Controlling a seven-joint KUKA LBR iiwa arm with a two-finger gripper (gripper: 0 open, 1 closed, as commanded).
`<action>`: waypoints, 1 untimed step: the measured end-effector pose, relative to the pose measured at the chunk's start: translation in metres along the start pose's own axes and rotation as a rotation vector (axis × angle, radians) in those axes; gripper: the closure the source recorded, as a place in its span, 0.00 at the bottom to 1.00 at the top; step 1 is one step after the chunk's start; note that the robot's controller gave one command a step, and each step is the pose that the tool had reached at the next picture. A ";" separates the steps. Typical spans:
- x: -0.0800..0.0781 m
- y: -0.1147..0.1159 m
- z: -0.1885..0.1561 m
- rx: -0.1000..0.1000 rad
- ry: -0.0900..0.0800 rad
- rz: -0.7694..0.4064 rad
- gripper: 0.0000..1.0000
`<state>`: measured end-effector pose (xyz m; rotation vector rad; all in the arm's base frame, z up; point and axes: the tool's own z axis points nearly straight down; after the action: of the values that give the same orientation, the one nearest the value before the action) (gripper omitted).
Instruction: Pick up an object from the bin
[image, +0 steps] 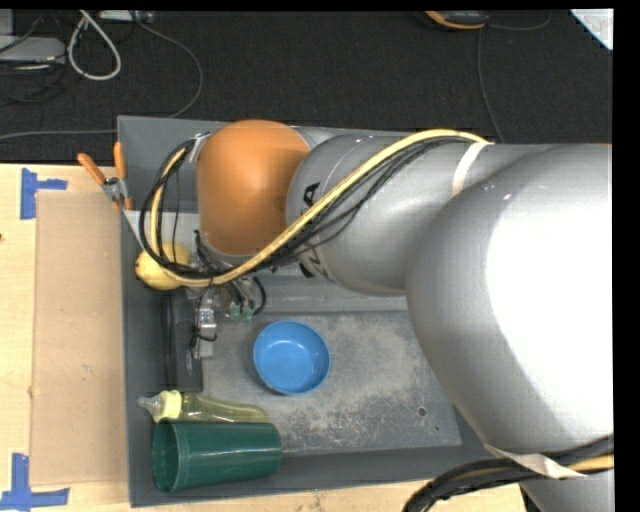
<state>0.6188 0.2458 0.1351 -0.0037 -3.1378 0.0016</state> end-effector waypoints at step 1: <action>0.030 -0.128 0.067 0.003 0.005 -0.126 0.00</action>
Offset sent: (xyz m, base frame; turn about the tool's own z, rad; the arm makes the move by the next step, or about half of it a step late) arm -0.0182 -0.1085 0.0037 -0.1261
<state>0.5887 0.1174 0.0684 0.1932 -3.1265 0.0052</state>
